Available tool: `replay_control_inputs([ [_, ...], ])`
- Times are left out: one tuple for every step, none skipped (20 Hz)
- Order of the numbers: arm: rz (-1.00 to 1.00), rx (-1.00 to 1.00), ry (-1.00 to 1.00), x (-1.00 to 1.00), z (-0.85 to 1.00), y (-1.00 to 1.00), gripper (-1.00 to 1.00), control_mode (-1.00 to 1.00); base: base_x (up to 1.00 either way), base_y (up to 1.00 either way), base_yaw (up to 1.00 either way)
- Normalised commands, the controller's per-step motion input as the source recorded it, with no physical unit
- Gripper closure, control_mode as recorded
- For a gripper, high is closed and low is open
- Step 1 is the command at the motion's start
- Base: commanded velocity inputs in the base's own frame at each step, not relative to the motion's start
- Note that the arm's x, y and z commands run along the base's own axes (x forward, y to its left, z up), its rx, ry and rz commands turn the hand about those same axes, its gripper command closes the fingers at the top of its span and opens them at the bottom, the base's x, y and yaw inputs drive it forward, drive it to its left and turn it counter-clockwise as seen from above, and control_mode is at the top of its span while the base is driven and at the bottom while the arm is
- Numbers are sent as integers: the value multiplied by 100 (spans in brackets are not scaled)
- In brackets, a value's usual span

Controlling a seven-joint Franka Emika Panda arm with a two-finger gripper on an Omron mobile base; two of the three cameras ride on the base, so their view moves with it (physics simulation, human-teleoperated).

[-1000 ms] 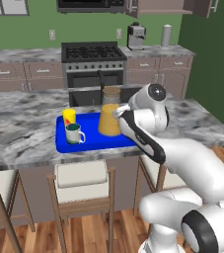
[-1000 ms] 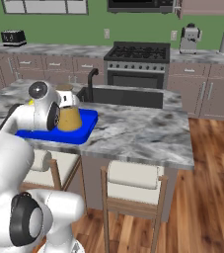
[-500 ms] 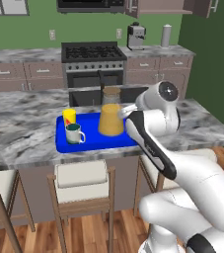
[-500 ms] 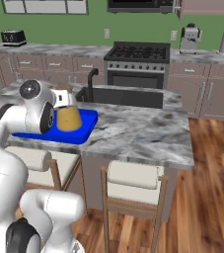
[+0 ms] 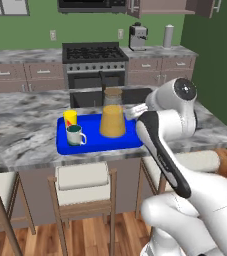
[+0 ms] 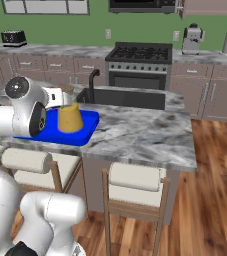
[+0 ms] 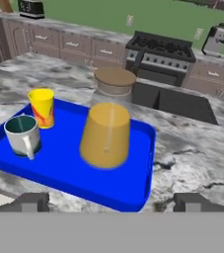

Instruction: There is a tray on the dining counter. Grab the cup, mug, and pitcher and place them on the tray. The pitcher may be placed next to the tray if it cannot fit the tray.

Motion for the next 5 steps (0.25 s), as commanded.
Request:
replay_control_inputs([
  [0,0,0,-56,31,-6,-100,-100,0,0,0],
  [-1,0,0,-57,29,-6,-100,-100,0,0,0],
  [-1,0,0,-59,28,-6,-100,-100,0,0,0],
  [-2,0,0,-61,26,-9,-100,-100,0,0,0],
  [-2,0,0,-61,24,-11,-100,-100,0,0,0],
])
